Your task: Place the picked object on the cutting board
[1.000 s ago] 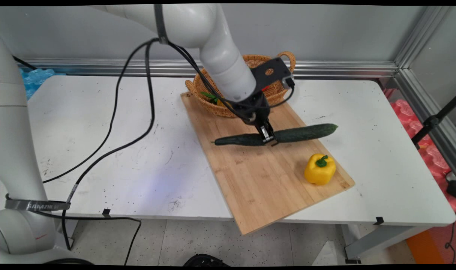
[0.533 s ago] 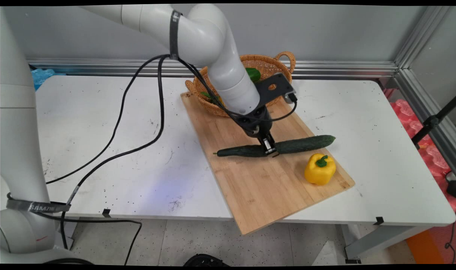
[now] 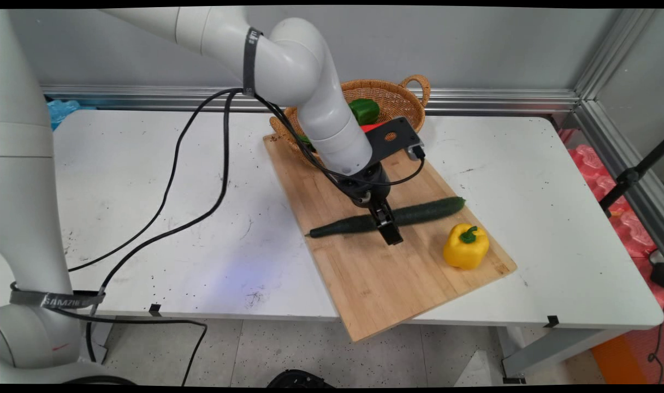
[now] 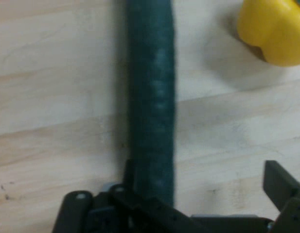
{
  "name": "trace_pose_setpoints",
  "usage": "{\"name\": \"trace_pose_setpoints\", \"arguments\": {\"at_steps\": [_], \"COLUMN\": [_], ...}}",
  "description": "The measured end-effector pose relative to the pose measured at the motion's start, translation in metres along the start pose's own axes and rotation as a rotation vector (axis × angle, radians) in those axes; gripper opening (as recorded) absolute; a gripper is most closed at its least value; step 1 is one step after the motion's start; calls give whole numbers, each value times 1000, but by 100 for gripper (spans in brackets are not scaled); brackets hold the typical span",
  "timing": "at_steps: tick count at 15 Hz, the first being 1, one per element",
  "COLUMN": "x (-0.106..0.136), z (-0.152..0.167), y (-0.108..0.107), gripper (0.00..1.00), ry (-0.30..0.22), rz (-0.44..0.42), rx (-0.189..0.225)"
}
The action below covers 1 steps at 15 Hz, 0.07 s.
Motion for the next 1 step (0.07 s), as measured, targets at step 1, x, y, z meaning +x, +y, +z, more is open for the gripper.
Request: {"name": "trace_pose_setpoints", "arguments": {"at_steps": [1], "x": [-1], "z": [-3], "y": [0], "gripper": [100], "ry": [7], "rz": [10], "rx": [-3]}}
